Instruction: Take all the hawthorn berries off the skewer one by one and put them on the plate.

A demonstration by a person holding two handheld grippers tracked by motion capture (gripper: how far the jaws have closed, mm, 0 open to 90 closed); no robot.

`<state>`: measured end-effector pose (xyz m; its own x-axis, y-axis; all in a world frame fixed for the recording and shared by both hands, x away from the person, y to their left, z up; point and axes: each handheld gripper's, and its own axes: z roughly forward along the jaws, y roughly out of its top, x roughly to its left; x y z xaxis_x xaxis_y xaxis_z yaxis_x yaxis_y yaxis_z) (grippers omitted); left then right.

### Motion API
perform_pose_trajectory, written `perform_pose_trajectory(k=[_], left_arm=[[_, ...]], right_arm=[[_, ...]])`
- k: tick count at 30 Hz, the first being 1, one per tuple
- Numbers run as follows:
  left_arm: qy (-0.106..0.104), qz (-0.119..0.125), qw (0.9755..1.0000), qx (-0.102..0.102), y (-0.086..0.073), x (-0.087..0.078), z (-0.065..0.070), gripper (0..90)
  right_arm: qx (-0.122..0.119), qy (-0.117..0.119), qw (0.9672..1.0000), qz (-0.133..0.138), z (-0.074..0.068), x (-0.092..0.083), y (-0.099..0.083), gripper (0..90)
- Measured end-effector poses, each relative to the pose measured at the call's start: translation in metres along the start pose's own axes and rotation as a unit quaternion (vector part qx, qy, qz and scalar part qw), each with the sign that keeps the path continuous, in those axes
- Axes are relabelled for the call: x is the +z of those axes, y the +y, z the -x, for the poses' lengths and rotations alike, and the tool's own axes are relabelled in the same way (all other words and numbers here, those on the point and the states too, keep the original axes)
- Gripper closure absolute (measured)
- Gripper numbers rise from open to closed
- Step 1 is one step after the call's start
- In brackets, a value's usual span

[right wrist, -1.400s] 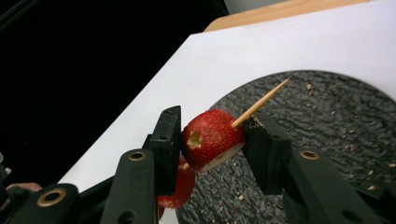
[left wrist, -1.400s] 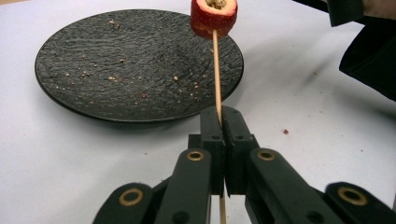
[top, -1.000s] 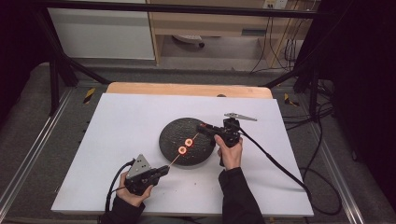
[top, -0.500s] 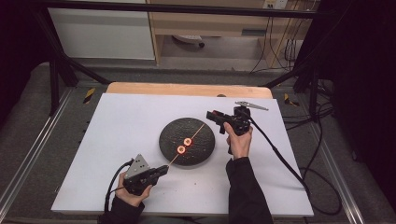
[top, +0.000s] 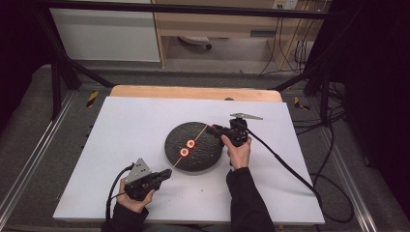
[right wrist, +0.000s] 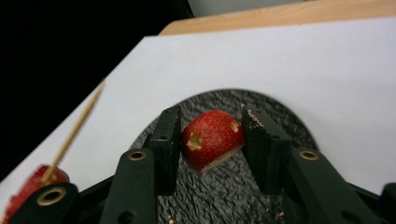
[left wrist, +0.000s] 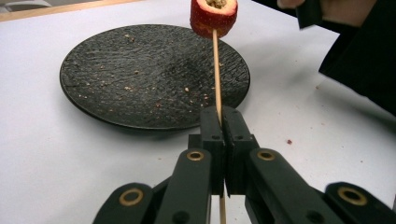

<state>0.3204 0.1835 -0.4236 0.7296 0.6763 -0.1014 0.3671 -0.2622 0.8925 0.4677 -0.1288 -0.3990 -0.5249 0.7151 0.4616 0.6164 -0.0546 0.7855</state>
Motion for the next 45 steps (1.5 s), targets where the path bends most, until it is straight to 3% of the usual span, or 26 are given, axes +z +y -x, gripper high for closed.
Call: perform_pose_trajectory(k=[15,25,29,35,41,45], left_arm=[[0.001,-0.002,1.0000,-0.004,0.000,0.000,-0.002,88.2],[0.000,-0.004,1.0000,-0.003,-0.001,0.001,-0.002,88.3],[0.001,-0.003,1.0000,-0.002,0.000,0.001,-0.002,88.3],[0.000,-0.002,1.0000,-0.001,0.000,0.000,0.000,88.2],[-0.001,-0.003,1.0000,0.001,0.000,0.001,0.000,88.3],[-0.002,-0.004,1.0000,0.002,0.000,0.001,0.001,88.2]], right_arm=[[-0.020,-0.019,0.9969,-0.074,0.001,0.037,-0.044,59.5],[-0.037,-0.026,0.9955,-0.084,0.001,0.039,-0.048,54.7],[-0.053,-0.023,0.9954,-0.076,-0.003,0.030,-0.043,47.4],[-0.076,-0.010,0.9947,-0.068,-0.014,0.010,-0.035,27.3],[-0.084,0.009,0.9946,-0.060,-0.021,-0.010,-0.031,11.7],[-0.083,0.025,0.9950,-0.049,-0.028,-0.021,-0.031,6.9]])
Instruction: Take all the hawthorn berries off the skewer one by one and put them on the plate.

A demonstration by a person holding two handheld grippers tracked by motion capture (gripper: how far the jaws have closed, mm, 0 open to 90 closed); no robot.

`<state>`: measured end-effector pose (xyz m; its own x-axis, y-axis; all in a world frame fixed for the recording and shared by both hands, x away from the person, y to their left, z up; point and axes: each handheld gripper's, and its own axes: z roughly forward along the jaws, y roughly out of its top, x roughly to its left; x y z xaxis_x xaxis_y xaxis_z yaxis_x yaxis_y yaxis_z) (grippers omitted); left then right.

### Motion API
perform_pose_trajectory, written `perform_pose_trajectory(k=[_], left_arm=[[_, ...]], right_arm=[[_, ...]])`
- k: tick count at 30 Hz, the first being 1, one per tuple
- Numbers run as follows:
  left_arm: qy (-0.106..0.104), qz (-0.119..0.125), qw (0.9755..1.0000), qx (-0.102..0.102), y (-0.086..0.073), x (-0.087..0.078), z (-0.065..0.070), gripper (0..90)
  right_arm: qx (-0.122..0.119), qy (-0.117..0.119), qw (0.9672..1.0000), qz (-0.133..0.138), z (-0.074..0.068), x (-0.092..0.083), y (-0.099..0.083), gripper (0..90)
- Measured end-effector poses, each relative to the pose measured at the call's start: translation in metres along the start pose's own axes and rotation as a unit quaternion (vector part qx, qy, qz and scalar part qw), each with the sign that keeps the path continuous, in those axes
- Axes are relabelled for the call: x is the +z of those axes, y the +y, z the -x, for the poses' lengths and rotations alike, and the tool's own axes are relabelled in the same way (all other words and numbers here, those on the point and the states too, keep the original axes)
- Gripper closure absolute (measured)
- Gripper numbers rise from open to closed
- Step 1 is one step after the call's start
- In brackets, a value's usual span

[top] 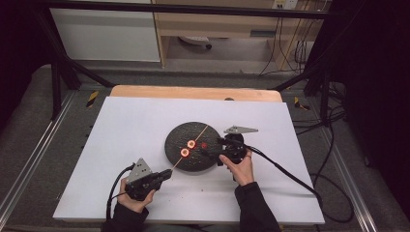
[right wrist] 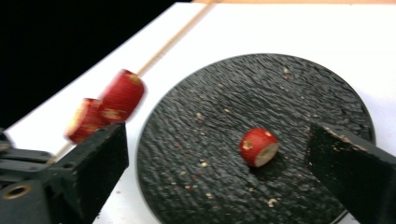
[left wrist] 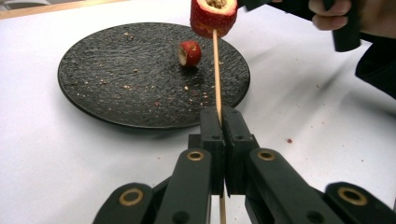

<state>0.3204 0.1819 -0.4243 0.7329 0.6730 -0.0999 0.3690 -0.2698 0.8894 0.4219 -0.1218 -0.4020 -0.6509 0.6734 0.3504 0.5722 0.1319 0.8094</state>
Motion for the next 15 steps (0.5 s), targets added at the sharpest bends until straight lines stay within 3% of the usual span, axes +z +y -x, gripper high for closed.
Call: perform_pose_trajectory(k=[7,15], left_arm=[[-0.001,0.001,1.0000,0.002,0.000,0.001,0.002,88.3],[-0.003,0.000,1.0000,0.005,0.000,0.002,0.004,88.2]], right_arm=[[0.012,0.026,0.9992,0.027,-0.011,-0.013,0.003,6.3],[0.018,0.032,0.9985,0.041,-0.020,-0.009,0.009,11.5]])
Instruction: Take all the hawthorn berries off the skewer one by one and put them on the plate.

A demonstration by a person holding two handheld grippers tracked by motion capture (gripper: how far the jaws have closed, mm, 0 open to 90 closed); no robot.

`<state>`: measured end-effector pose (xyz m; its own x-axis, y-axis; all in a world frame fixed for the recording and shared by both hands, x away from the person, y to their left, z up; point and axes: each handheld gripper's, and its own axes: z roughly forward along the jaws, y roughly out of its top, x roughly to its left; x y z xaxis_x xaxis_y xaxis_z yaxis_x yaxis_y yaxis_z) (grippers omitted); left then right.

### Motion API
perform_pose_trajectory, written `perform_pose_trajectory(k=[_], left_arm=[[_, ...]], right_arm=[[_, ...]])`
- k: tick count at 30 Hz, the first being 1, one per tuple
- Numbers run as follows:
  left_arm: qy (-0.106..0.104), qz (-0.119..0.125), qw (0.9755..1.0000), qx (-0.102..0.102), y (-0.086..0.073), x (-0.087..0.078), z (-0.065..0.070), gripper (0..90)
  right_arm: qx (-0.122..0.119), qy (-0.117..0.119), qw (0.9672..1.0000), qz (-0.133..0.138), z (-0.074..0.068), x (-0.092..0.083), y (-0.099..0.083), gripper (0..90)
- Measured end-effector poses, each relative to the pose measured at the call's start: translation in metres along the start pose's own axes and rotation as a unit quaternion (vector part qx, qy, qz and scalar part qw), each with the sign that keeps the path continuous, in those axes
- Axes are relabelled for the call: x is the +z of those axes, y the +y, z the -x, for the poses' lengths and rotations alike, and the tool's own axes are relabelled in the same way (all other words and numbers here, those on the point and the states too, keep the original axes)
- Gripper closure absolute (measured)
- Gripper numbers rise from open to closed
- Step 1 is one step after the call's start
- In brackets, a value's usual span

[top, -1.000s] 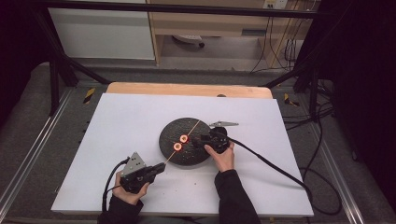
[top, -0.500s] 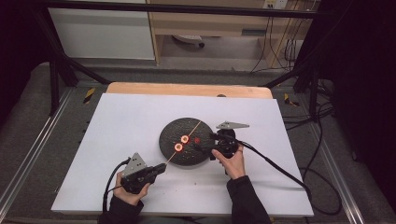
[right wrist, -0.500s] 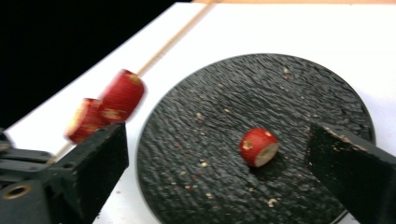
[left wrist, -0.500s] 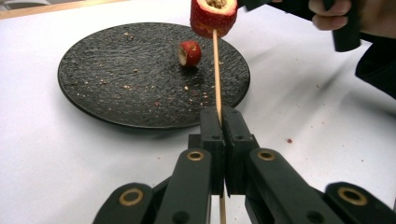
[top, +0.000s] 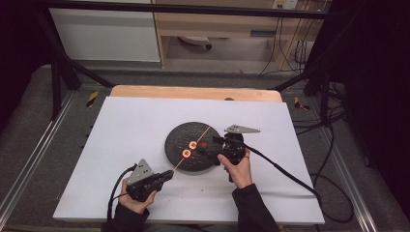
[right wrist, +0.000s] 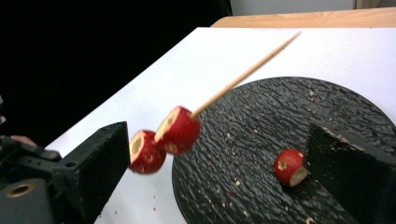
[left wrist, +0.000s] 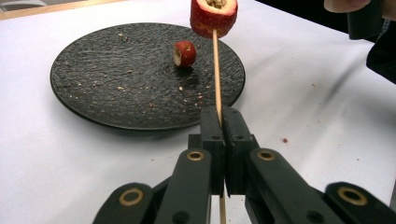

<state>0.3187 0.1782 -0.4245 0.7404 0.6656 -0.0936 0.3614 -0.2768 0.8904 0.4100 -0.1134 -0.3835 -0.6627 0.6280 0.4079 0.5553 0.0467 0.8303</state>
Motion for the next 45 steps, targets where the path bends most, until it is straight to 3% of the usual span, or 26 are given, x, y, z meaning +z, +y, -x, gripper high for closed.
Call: perform_pose_trajectory(k=[9,29,45], left_arm=[[-0.002,-0.001,1.0000,0.001,0.000,0.001,0.001,88.2],[-0.001,-0.001,1.0000,0.002,0.000,0.002,0.002,88.2],[0.000,0.007,1.0000,0.005,0.001,0.000,0.003,88.2]], right_arm=[[0.029,0.014,0.9994,0.013,-0.002,0.016,-0.003,28.0],[0.059,0.053,0.9969,0.000,-0.003,0.022,-0.009,64.2],[0.059,0.040,0.9973,0.020,-0.001,0.013,0.002,66.0]])
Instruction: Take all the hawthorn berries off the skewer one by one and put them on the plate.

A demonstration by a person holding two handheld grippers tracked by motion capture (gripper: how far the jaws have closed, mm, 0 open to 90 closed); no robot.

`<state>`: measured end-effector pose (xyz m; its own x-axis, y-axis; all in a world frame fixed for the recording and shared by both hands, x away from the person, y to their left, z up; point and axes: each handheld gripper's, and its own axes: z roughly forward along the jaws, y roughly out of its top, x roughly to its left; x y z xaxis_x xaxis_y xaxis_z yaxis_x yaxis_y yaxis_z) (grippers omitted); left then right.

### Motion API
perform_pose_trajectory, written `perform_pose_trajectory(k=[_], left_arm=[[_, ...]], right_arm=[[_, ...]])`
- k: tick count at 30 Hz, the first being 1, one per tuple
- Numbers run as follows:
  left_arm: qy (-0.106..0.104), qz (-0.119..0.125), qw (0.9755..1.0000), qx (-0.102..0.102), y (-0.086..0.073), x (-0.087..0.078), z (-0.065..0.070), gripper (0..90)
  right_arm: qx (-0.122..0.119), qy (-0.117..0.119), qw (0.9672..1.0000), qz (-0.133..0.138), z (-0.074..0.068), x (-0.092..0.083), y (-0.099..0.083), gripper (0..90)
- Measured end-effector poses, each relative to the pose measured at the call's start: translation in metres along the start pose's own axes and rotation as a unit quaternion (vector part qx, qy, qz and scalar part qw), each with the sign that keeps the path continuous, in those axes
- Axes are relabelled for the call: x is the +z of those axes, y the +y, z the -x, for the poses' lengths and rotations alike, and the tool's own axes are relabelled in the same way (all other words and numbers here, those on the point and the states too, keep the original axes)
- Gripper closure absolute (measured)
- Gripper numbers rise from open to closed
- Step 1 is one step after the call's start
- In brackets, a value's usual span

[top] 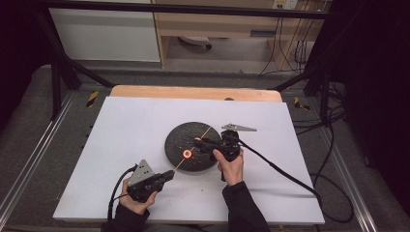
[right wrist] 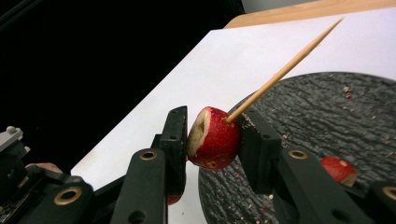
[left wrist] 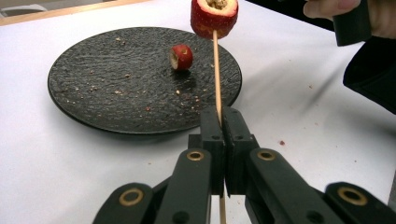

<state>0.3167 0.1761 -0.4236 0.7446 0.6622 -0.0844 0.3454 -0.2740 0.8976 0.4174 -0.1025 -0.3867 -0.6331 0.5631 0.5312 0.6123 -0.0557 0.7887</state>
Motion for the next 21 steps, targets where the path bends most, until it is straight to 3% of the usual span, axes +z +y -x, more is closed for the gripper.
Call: perform_pose_trajectory(k=[21], left_arm=[[-0.002,0.003,1.0000,0.001,0.001,-0.001,0.001,88.3]], right_arm=[[-0.008,-0.042,0.9986,0.032,0.010,-0.022,0.033,66.5]])
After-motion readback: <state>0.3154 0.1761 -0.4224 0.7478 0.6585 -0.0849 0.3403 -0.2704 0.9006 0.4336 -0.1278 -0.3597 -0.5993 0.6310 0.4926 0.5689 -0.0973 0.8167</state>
